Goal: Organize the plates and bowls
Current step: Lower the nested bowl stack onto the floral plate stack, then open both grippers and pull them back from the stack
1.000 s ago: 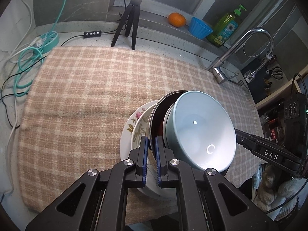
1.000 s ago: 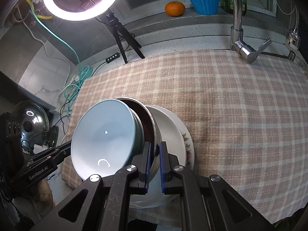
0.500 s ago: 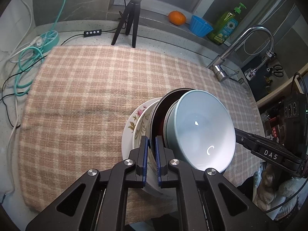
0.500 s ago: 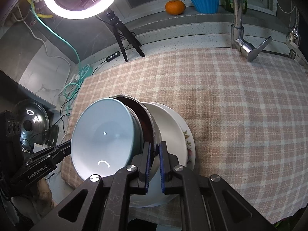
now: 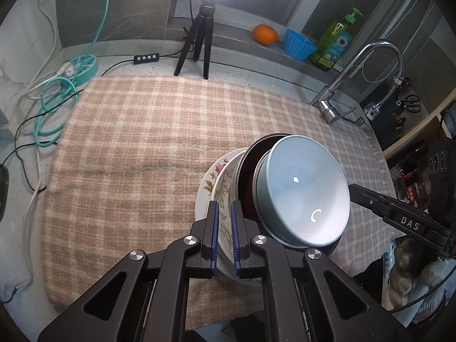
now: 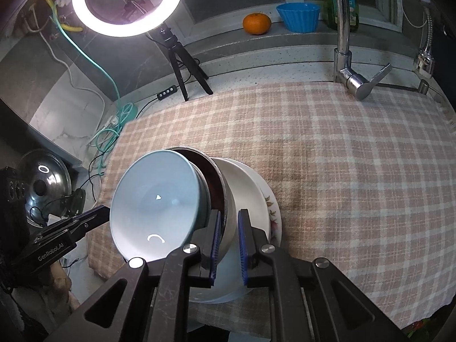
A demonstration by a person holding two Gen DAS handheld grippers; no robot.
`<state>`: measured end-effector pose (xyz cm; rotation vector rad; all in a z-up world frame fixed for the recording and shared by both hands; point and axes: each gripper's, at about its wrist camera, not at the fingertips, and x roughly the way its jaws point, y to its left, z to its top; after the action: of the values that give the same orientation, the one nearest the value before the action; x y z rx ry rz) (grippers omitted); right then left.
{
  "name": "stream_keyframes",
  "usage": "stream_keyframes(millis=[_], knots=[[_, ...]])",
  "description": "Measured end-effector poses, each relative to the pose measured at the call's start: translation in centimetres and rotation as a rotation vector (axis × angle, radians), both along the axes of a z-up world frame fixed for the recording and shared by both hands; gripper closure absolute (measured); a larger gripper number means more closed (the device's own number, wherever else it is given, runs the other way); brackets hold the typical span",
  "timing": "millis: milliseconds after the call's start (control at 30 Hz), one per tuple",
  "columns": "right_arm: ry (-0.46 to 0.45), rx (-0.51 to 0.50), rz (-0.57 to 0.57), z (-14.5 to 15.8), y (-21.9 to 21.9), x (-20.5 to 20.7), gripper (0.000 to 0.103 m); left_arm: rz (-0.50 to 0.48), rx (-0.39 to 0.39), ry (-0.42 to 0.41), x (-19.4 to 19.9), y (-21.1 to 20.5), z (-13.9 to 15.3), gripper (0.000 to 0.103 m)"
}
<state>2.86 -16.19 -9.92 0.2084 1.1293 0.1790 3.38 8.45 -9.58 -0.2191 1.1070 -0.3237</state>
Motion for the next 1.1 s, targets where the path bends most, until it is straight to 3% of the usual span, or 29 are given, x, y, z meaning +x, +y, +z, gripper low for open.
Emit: stream_keyframes(millis=[467,633,733,1067,1100], knots=[[-0.140,-0.112,-0.025,3.2,1.0,-4.1,0.084,0.041,0.059,-0.123,-2.9,0.8,2.6,0.092],[-0.197,-0.156,-0.033,4.4,1.4,-5.6,0.067,0.020,0.087,-0.162,-4.2,0.1,3.7,0.092],[-0.228,-0.182,-0.036,5.1,1.6,-6.5,0.065,0.012,0.103,-0.187,-4.9,-0.1,4.3,0.091],[-0.303,-0.245,-0.035,6.6,2.8,-8.5,0.049,0.020,0.172,-0.286,-7.3,-0.4,6.4,0.058],[-0.313,-0.251,-0.035,6.7,2.9,-8.7,0.044,0.020,0.176,-0.293,-7.4,-0.4,6.5,0.056]])
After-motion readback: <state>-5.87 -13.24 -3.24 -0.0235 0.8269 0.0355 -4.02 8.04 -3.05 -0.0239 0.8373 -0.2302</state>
